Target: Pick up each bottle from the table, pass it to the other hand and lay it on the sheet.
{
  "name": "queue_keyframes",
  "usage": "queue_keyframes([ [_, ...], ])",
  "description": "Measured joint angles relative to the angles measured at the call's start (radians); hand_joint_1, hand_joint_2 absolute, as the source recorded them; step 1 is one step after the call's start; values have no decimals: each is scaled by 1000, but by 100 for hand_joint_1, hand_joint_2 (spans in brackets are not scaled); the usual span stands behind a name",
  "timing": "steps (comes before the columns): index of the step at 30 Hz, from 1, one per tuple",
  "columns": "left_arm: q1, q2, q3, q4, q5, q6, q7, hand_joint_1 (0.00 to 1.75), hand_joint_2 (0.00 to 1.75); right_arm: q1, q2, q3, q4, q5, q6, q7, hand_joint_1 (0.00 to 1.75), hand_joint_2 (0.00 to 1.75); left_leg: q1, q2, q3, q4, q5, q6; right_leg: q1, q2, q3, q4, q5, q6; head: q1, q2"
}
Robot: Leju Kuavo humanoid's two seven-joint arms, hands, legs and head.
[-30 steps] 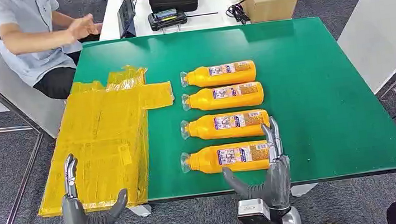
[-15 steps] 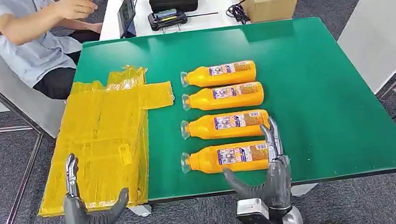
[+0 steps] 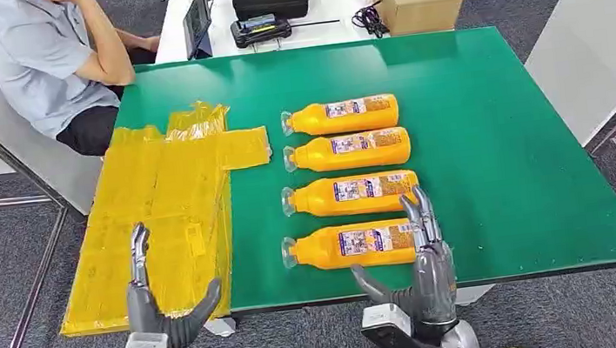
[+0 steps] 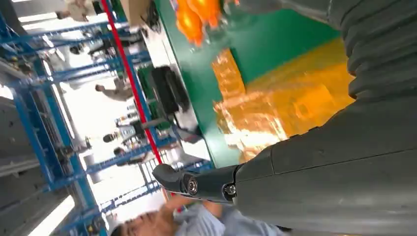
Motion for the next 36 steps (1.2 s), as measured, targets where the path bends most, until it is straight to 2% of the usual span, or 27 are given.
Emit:
queue_keyframes([
  [8, -76, -12, -91, 106, 13, 14, 22, 0, 175, -12, -143, -37, 59, 245, 96, 188, 0, 175, -1, 1, 0, 1, 0, 1, 0, 0, 0, 0, 0, 1, 0, 0],
  [16, -105, -28, -169, 156, 19, 0, 25, 0, 175, -85, -245, -55, 145, 300, 242, 253, 0, 175, -1, 1, 0, 0, -1, 1, 0, 0, 0, 0, 0, 0, 0, 0],
  [22, -122, -34, -210, 181, 30, -9, 26, 0, 175, -152, -259, -54, 232, 279, 313, 237, 0, 175, -1, 1, 0, 1, -1, 1, 0, 0, 0, 0, 0, 1, -1, 0],
  [36, -140, -35, -268, 201, 34, -10, 26, 0, 175, -234, -226, -11, 378, 262, 345, 205, 0, 175, 0, 0, -1, 0, -1, 1, 0, 0, 0, 0, 0, 1, -1, 0],
])
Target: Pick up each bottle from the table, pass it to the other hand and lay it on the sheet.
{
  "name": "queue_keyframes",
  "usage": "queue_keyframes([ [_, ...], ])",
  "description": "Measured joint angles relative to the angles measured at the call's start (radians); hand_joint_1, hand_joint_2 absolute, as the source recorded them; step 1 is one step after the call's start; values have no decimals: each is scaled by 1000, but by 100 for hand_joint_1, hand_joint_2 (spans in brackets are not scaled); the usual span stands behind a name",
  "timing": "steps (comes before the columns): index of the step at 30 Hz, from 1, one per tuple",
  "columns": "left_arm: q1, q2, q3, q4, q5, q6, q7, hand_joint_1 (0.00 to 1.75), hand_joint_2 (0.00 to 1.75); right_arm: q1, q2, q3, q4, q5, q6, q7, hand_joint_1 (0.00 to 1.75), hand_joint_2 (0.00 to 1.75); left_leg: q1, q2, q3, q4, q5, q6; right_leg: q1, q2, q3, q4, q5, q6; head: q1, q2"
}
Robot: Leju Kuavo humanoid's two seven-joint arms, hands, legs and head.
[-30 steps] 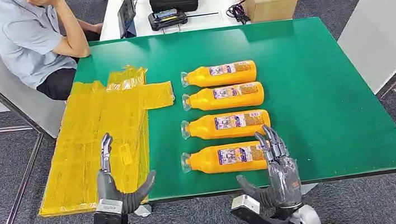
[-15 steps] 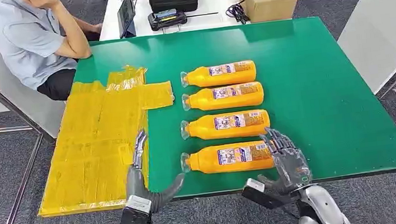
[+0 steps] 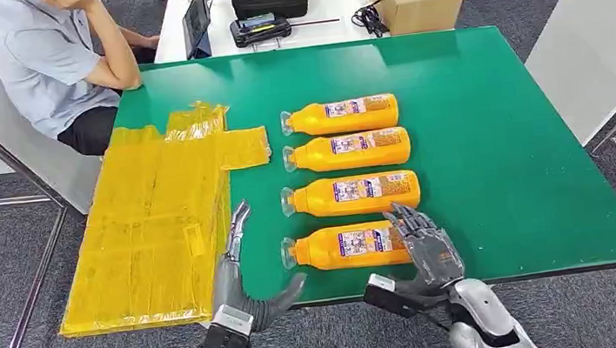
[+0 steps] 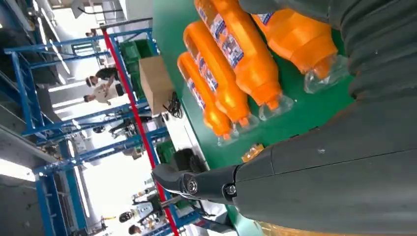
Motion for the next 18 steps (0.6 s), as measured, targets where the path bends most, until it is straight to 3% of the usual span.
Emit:
queue_keyframes([
  [11, -4, 0, -7, 8, -3, 2, 2, 0, 175, -36, 15, 51, 50, -7, 22, -2, 0, 175, 0, 0, 0, 0, 0, 0, 0, 0, 0, 0, 0, 0, 0, 0],
  [18, -3, 0, -13, 8, -3, 8, 12, 0, 175, -78, 10, 84, 91, 33, 53, 84, 0, 175, 0, 1, 2, 0, 0, 0, 0, 0, 2, 0, 0, 0, 0, 0],
])
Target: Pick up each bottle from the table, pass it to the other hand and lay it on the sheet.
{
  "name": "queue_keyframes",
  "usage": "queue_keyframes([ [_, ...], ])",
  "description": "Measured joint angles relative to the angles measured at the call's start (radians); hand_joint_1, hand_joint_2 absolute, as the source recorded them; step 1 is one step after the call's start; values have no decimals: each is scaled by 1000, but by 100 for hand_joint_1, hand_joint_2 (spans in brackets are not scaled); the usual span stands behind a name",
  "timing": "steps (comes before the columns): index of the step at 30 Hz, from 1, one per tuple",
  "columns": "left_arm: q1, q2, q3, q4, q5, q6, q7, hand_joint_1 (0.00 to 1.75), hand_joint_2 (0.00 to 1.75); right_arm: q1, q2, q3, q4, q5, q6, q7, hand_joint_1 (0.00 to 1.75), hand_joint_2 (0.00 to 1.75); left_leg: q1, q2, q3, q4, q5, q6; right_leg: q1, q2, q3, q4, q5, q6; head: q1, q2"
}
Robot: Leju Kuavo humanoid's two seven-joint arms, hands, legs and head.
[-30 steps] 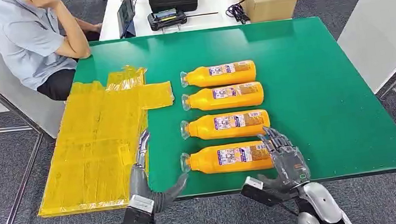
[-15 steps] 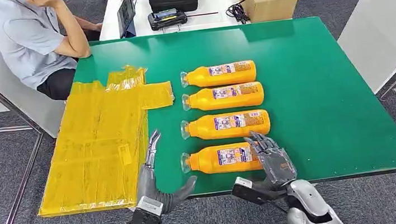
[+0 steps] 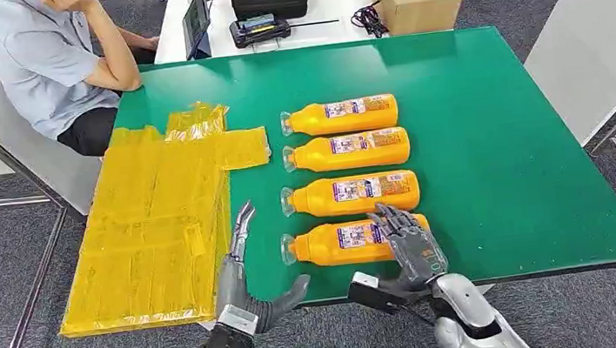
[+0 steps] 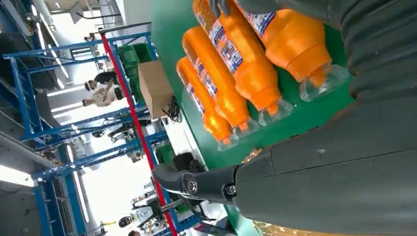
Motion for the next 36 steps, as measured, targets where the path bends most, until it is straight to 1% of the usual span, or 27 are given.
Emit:
queue_keyframes([
  [9, 6, 0, 3, -2, -20, 20, 9, 0, 175, -50, -8, 51, 32, 121, 2, 125, 0, 175, 0, 0, 5, 0, 0, 0, 0, 0, 5, 0, 0, 0, 0, 0],
  [14, 13, 0, 4, -11, -29, 26, 13, 0, 175, -56, -9, 72, 32, 154, 4, 154, 2, 175, 0, 0, 6, 0, 0, 0, 0, 0, 6, 0, 0, 0, 0, 0],
  [15, 15, 0, 5, -13, -31, 27, 14, 0, 175, -55, -9, 75, 32, 155, 4, 156, 31, 175, 0, 0, 6, 0, 0, 0, 0, 0, 6, 0, 0, 0, 0, 0],
  [16, 18, 0, 5, -16, -32, 27, 15, 0, 175, -55, -10, 76, 32, 155, 6, 156, 166, 175, 0, 0, 6, 0, 0, 0, 0, 0, 6, 0, 0, 0, 0, 0],
  [21, 21, 0, 13, -19, -33, 26, 18, 0, 175, -49, -15, 85, 31, 140, 31, 156, 166, 175, 0, 0, 7, 0, 0, 0, 0, 0, 7, 0, 0, 0, 0, 0],
  [22, 21, 0, 13, -19, -34, 25, 18, 0, 175, -47, -16, 85, 31, 139, 32, 156, 175, 175, 0, 0, 7, 0, 0, 0, 0, 0, 7, 0, 0, 0, 0, 0],
  [36, 22, 1, 16, -19, -43, 14, 21, 0, 175, -44, -27, 86, 33, 89, 43, 136, 175, 175, 0, 0, 7, 0, 0, 0, 0, 0, 7, 0, 0, 0, 0, 0],
])
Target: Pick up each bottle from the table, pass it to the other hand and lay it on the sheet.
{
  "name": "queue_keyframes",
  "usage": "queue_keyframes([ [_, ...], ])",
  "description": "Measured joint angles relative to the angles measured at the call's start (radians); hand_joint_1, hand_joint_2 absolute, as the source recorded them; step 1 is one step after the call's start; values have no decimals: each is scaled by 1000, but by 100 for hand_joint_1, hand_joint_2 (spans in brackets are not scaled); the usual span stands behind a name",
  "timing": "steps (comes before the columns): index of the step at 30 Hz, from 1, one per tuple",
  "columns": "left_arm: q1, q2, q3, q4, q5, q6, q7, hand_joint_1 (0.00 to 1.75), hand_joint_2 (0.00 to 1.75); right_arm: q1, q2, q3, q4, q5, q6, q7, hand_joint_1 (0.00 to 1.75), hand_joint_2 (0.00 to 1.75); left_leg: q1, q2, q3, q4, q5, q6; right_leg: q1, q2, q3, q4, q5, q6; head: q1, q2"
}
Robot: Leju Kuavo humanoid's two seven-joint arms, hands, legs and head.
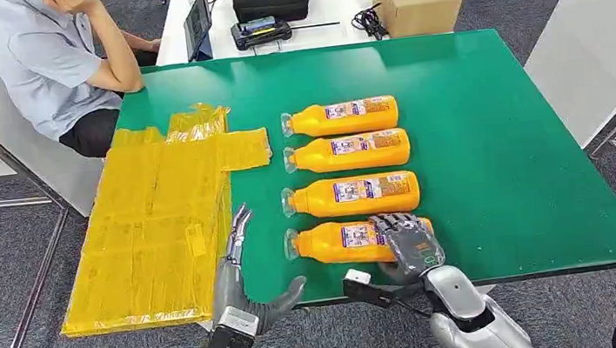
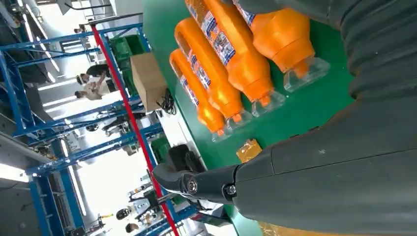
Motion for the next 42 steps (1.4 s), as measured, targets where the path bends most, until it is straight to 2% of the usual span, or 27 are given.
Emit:
queue_keyframes([
  [5, 2, 1, 0, 0, 0, -1, 0, 0, 175, 7, -5, -8, 6, -74, 26, -34, 175, 175, 0, 0, 2, 0, 0, 0, 0, 0, 1, 0, 0, 0, 0, 0],
  [8, 2, 1, 1, 0, 31, -2, -19, 0, 175, 5, -6, -40, 10, -233, 74, -138, 175, 175, 0, 2, 7, 0, -3, 1, 0, 2, 4, -1, 0, 0, 0, 0],
  [10, 0, 0, 2, 3, 83, -2, -47, 0, 175, 6, -10, -70, 10, -379, 128, -226, 175, 175, 0, 5, 16, 0, -9, 1, 1, 5, 2, -2, -3, -1, 1, 0],
  [11, -2, 0, 2, 6, 118, -3, -59, 0, 175, 8, -8, -84, 10, -452, 160, -269, 175, 175, 1, 8, 20, -1, -13, 0, 1, 9, 7, -2, -5, -3, 0, 0],
  [14, -9, -13, 8, 15, 228, -27, -76, 0, 175, 29, 2, -108, -4, -560, 194, -319, 175, 175, 1, 12, 30, -1, -18, 1, 1, 14, 15, -2, -7, -2, 0, 0],
  [18, -14, -19, 16, 21, 283, -54, -75, 0, 175, 46, 10, -124, -24, -591, 198, -325, 175, 175, 1, 12, 30, -1, -16, 0, 3, 14, 19, -2, -7, -2, 0, 0],
  [21, -11, -25, 31, 21, 430, -137, -55, 0, 175, 61, 23, -143, -51, -658, 225, -341, 175, 175, 2, 13, 28, 0, -15, -1, 3, 14, 24, -1, -6, -2, 0, 0],
  [24, -8, -27, 44, 21, 525, -195, -52, 0, 175, 65, 37, -156, -76, -685, 243, -338, 175, 175, 2, 12, 26, 0, -15, -1, 3, 14, 22, -1, -7, -2, 0, 0],
  [30, -3, -29, 58, 21, 563, -218, -42, 0, 175, 73, 49, -169, -94, -692, 250, -334, 175, 175, 2, 11, 23, 0, -15, -1, 3, 14, 19, -1, -7, -2, 0, 0],
  [36, -3, -30, 59, 52, 689, -335, 49, 0, 175, 68, 63, -173, -110, -732, 271, -359, 175, 175, 2, 11, 19, 0, -14, -1, 3, 14, 16, -1, -7, -2, 0, 0],
  [42, -28, -23, 22, 119, 676, -399, 51, 0, 175, 34, 101, -157, -109, -774, 288, -362, 175, 175, 2, 10, 12, 0, -11, 1, 3, 12, 10, 0, -6, -2, 0, 0],
])
